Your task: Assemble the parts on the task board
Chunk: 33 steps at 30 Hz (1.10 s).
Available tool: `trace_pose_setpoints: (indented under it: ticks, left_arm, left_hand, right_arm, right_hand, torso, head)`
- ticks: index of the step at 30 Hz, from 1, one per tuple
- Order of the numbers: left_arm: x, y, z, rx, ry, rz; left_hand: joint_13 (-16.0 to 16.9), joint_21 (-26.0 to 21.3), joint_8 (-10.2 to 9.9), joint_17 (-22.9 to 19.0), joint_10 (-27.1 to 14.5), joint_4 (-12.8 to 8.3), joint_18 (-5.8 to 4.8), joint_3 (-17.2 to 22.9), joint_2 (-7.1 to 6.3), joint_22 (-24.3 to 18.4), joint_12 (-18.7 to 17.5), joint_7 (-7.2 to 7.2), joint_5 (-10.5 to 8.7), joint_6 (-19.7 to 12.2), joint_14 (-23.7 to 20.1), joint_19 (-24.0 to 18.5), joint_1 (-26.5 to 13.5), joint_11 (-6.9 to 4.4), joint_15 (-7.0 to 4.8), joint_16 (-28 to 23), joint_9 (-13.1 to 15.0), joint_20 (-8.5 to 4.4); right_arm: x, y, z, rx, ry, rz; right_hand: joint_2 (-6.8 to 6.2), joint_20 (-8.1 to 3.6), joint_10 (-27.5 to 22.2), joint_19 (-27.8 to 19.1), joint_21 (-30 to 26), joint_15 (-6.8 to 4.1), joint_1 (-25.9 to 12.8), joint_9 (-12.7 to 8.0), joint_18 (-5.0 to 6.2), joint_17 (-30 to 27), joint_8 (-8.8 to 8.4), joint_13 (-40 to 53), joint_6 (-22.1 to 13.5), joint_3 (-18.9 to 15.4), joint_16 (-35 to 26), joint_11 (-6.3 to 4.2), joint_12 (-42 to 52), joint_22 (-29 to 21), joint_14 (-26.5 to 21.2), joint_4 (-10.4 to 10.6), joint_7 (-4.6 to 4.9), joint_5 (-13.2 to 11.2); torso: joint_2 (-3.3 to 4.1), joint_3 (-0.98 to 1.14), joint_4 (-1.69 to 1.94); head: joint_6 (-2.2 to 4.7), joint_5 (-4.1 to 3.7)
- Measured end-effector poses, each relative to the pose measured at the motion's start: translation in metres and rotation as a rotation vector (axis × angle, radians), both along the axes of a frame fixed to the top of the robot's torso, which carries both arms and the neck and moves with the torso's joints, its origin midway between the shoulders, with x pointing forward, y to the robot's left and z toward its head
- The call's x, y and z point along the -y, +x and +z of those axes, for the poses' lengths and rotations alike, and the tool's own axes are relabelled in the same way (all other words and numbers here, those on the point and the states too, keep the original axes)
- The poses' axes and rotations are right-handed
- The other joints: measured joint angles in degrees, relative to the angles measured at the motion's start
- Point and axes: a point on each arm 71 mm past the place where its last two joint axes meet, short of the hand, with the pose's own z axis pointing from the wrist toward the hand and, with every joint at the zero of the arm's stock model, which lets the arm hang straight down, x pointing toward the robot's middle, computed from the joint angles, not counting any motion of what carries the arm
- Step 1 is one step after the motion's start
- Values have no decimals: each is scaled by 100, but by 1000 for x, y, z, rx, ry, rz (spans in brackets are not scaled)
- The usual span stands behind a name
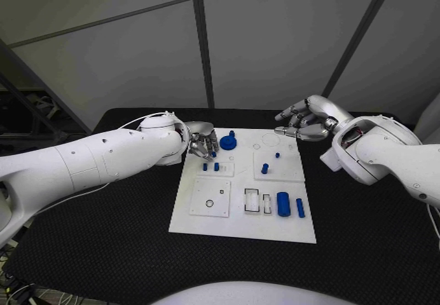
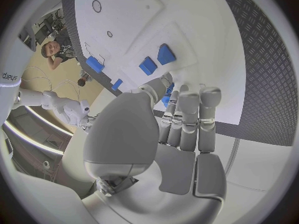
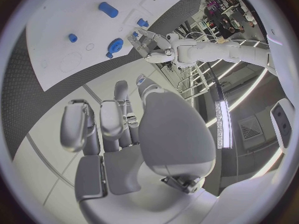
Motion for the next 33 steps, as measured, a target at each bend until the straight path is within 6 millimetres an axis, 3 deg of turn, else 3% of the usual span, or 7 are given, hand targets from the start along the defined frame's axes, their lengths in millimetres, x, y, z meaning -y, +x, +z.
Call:
trace_pose_setpoints:
  ticks: [5, 10, 12, 16, 18, 23, 33]
  left_arm:
    - [-9, 1, 1, 14, -1, 21]
    - [-24, 2, 5, 37, -9, 53]
    - [-30, 2, 7, 45, -16, 65]
    - [-44, 1, 12, 60, -50, 94]
    - [-53, 0, 15, 66, -82, 116]
    - [-71, -3, 20, 77, -169, 168]
    - [-83, -15, 35, 52, -569, 273]
  left_hand:
    - [-5, -403, 0, -511, -342, -11, 2, -152, -60, -383, 0, 18, 0, -59, -144, -237, 60, 51, 46, -375, -53, 41]
    - [-5, -466, 31, -584, -378, -3, 1, -173, -58, -460, 0, 18, 0, -59, -144, -236, 62, 69, 46, -421, -53, 39]
    - [0, -466, 42, -575, -378, 12, 1, -189, -27, -460, 38, 25, 0, -52, -144, -236, 93, 69, 46, -421, -53, 39]
    - [11, -523, 144, -630, -244, 13, 1, -189, 27, -498, 122, 131, 0, 116, -123, -233, 147, 29, 25, -481, -45, 36]
    - [18, -661, 217, -874, -124, -8, -1, -99, 88, -619, 190, 178, 25, 292, -163, -265, 207, 27, -15, -659, -14, 4]
    - [26, -1022, 272, -1328, 100, -27, -2, 92, 115, -957, 248, 212, 200, 486, -339, -496, 234, 8, -21, -1054, 14, -28]
    - [11, -1526, 272, -1806, 158, -73, 0, 262, 96, -1289, 248, 253, 244, 568, -578, -789, 215, 25, -18, -1943, 14, -42]
  right_arm:
    - [7, 6, -5, -12, -73, -29]
    - [11, 13, -11, 0, -192, -36]
    - [12, 15, -14, 11, -236, -33]
    - [12, 18, -21, 39, -324, -22]
    - [11, 18, -27, 53, -367, -12]
    - [7, 19, -39, 73, -442, 9]
    - [-10, 16, -61, 104, -527, 57]
  right_hand:
    - [-105, 17, -239, -53, -200, -11, 255, 20, 93, -523, 0, -1004, 225, 266, -525, 79, -1288, -167, -52, -47, 45, 0]
    - [-165, 110, -277, 127, 124, 63, 470, 54, 92, -212, 46, -1994, 522, 496, -235, 209, -2419, 37, 22, -197, 89, -32]
    - [-206, 136, -145, 177, 239, 63, 506, 54, 92, -107, 46, -2311, 596, 577, -124, 198, -2721, 42, 21, -278, 91, -32]
    - [-228, 139, -54, 216, 408, 104, 528, 53, 87, -126, 46, -2597, 664, 677, -87, 226, -2986, 42, 21, -378, 76, -32]
    - [-247, 139, -54, 216, 425, 106, 547, 53, -4, -134, 17, -2709, 664, 718, -87, 226, -3092, 41, 19, -419, 75, -32]
    - [-250, 159, -54, 236, 425, 145, 550, 35, -3, -141, -4, -2877, 664, 756, -87, 226, -3242, 41, 21, -464, 75, -32]
    - [-250, 201, -128, 235, 562, 186, 550, 20, -2, -265, -3, -3093, 660, 794, -112, 300, -3276, 40, 20, -564, 114, -32]
  torso:
    - [0, -1, 0]
    - [-1, -1, 1]
    - [-1, -1, 1]
    - [0, -1, 1]
    - [1, -1, 1]
    - [7, -1, -3]
    - [7, 0, 0]
  head:
    - [13, -8]
    - [34, -32]
    - [44, -57]
    - [84, -149]
    - [101, -176]
    - [124, -241]
    - [137, -327]
